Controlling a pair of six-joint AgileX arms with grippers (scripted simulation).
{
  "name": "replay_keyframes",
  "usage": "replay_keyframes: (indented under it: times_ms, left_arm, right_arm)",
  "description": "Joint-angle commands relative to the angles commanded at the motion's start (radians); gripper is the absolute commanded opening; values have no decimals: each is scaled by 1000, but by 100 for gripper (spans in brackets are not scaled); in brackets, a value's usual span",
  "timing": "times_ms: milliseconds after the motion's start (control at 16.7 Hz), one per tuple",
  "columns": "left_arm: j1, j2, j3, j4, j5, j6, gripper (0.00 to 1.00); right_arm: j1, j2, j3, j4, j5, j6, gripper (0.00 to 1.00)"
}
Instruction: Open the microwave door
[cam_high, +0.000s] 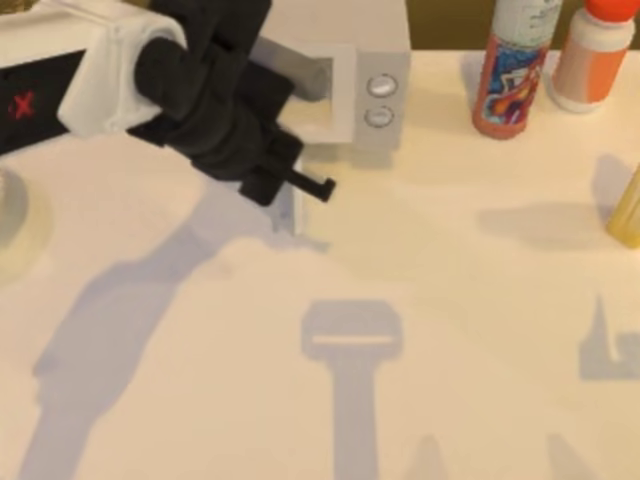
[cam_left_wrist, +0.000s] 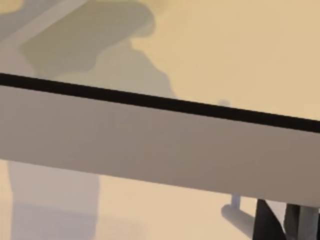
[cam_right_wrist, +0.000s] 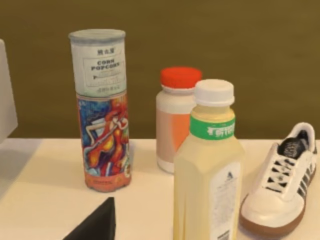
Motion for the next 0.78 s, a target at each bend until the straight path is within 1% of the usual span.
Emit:
replay_keyframes:
  times_ms: [420, 780]
  left_arm:
    - [47, -44, -54, -6, 63, 119, 0]
    - [47, -46, -55, -6, 64, 121, 0]
  right_arm:
    - [0, 0, 0, 0, 0, 0, 100]
    - [0, 0, 0, 0, 0, 0, 100]
